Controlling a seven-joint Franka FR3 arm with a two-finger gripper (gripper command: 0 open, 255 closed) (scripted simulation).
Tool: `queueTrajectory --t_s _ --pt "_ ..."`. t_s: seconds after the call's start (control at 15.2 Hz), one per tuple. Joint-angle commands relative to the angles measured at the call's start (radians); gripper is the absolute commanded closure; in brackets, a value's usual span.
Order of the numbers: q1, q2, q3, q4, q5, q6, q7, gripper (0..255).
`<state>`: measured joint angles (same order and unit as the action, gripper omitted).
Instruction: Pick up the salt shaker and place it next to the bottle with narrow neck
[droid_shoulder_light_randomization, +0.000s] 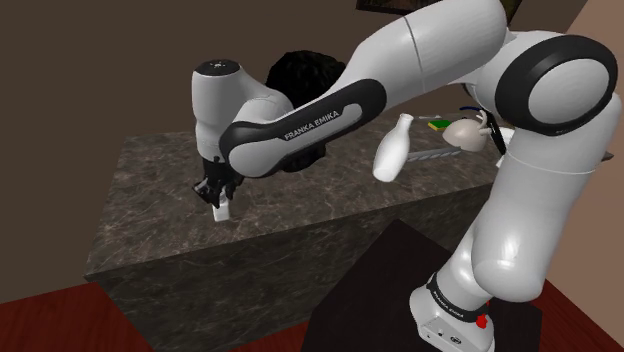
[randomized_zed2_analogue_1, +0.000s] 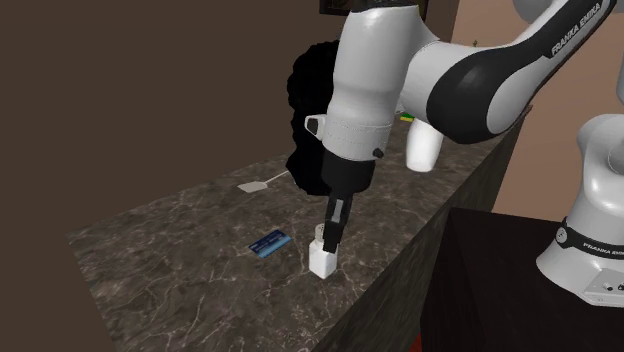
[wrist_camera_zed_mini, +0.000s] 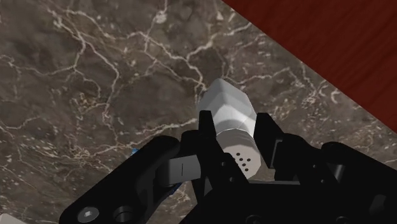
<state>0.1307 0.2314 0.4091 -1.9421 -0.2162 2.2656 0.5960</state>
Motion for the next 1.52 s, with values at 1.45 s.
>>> queueTrajectory --t_s 1.45 --pt "-0.009 -0.094 0.017 0.214 0.072 -0.296 -0.064 255"
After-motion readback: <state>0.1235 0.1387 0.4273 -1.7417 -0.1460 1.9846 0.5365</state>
